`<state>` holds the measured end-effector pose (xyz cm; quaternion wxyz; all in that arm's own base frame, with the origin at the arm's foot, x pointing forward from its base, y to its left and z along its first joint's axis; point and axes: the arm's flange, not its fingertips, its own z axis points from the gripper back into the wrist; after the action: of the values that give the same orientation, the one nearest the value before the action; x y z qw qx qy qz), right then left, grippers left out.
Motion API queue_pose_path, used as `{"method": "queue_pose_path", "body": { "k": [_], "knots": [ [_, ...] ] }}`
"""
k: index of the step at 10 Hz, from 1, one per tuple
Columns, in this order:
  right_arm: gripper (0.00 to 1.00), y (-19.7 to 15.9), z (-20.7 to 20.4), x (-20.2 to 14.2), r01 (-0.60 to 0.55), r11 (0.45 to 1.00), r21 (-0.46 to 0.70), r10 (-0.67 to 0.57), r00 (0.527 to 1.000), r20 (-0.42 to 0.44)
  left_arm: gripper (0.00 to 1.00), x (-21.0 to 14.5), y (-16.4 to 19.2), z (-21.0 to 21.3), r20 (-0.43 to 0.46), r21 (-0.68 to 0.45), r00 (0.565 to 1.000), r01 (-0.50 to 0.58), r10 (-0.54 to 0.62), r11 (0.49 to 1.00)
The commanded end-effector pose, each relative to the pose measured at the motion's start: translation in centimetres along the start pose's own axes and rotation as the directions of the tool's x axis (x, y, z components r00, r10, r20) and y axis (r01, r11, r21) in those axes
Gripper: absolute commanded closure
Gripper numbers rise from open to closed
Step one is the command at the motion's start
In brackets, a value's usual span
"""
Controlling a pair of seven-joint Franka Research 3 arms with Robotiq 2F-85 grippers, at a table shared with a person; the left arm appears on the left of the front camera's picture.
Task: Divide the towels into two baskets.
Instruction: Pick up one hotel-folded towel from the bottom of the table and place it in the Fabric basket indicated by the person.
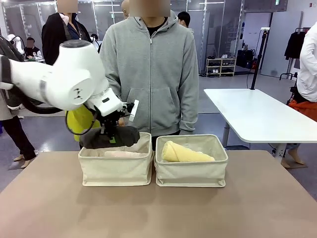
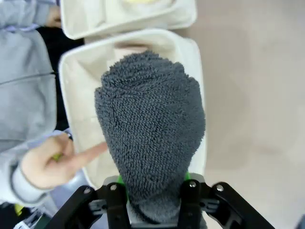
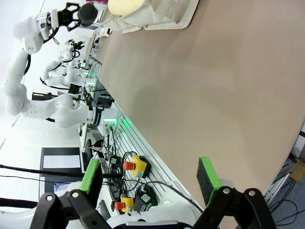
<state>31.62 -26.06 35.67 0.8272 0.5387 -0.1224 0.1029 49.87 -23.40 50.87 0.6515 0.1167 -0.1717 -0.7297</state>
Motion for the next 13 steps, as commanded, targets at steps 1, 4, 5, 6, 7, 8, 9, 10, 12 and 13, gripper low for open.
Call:
{"method": "queue_pose_path", "body": {
  "k": [1, 4, 5, 6, 7, 8, 9, 10, 12, 13],
  "knots": [
    [0.0, 0.3, -0.1, -0.3, -0.001, 1.0, -0.014, 0.001, 1.0, 0.002, 0.59, 0.9, 2.5, -1.3, 0.025, -0.016, 1.0, -0.007, 0.008, 1.0],
    [0.0, 0.3, -0.1, -0.3, -0.001, 1.0, -0.014, 0.001, 1.0, 0.002, 0.59, 0.6, 3.6, -5.3, -0.02, -0.007, 1.0, -0.011, 0.011, 1.0],
    [0.0, 0.3, -0.1, -0.3, -0.001, 1.0, -0.014, 0.001, 1.0, 0.002, 0.59, 0.6, 3.7, -6.3, 0.002, -0.016, 1.0, -0.019, 0.019, 1.0],
    [0.0, 0.3, -0.1, -0.3, -0.001, 1.0, -0.014, 0.001, 1.0, 0.002, 0.59, 0.4, 3.7, -7.9, -0.031, -0.032, 0.999, -0.026, 0.025, 0.999],
    [0.0, 0.3, -0.1, -0.3, -0.001, 1.0, -0.014, 0.001, 1.0, 0.002, 0.59, 0.4, 3.7, -8.3, -0.022, -0.043, 0.999, -0.028, 0.027, 0.999],
    [0.0, 0.3, -0.1, -0.3, -0.001, 1.0, -0.014, 0.001, 1.0, 0.002, 0.56, 0.5, 3.5, -8.6, -0.031, -0.044, 0.999, -0.024, 0.023, 0.999],
    [0.0, 0.3, -0.1, -0.3, -0.001, 1.0, -0.014, 0.001, 1.0, 0.002, 0.3, 0.4, 3.3, -8.8, -0.042, -0.049, 0.999, -0.027, 0.025, 0.998],
    [0.0, 0.3, -0.1, -0.3, -0.001, 1.0, -0.014, 0.001, 1.0, 0.002, 0.17, 0.4, 3.2, -8.8, -0.042, -0.049, 0.999, -0.032, 0.03, 0.998],
    [0.0, 0.3, -0.1, -0.3, -0.001, 1.0, -0.014, 0.001, 1.0, 0.002, 0.0, 0.5, 3.1, -8.7, -0.045, -0.044, 0.998, -0.036, 0.034, 0.998],
    [0.0, 0.3, -0.1, -0.3, -0.001, 1.0, -0.014, 0.001, 1.0, 0.002, 0.0, 0.5, 3.1, -8.4, -0.046, -0.037, 0.998, -0.039, 0.037, 0.999]
  ]
}}
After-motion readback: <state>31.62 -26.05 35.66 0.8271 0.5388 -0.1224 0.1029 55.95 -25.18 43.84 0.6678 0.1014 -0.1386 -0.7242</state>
